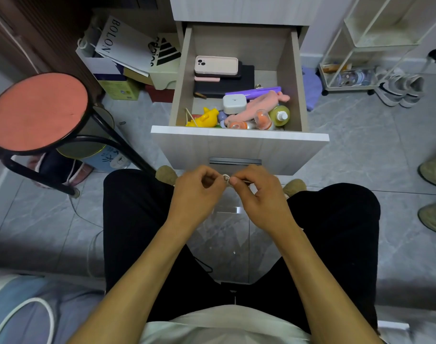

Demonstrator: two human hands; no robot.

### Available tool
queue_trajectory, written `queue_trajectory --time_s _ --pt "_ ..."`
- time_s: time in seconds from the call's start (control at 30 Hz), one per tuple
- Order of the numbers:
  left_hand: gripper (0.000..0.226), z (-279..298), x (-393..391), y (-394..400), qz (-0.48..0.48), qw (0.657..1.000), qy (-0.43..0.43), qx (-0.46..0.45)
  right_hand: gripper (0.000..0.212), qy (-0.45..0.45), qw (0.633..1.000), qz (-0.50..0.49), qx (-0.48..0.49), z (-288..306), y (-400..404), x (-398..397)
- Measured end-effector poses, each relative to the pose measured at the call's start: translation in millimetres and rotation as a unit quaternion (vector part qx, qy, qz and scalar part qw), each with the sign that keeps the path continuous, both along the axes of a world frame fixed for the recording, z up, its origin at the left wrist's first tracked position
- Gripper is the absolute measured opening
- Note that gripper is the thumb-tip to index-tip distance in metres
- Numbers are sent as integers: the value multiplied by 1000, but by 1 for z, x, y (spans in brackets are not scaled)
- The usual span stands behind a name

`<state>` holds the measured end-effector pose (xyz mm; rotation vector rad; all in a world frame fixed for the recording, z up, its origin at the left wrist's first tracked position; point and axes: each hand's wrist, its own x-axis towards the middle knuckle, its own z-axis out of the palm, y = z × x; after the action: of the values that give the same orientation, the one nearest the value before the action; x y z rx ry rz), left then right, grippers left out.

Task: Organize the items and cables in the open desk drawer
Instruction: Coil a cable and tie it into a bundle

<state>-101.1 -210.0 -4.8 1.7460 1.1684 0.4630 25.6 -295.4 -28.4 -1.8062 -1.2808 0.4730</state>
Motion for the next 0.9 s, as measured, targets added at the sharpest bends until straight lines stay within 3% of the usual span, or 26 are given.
queue_trajectory --time_s 0.2,0.33,0.4,0.6,0.77,0.9 --pt "10 -2 0 3 -44 997 -46 50 14 -20 1000 11 0 3 -2 5" --pt "14 2 6 5 -2 986 -123 -112 14 -38 999 33 -6 4 -4 11" --pt "10 2 8 4 7 981 -128 -143 14 -43 998 42 -5 3 -7 14" --pt "18 -3 4 5 -18 991 -103 -87 7 -6 999 45 -23 3 -12 19" --pt "12 -5 7 1 8 996 -80 -32 11 -63 997 40 -38 5 -8 16" --pt "10 -6 8 -2 -24 994 -86 63 13 42 996 -13 -75 7 -6 13"
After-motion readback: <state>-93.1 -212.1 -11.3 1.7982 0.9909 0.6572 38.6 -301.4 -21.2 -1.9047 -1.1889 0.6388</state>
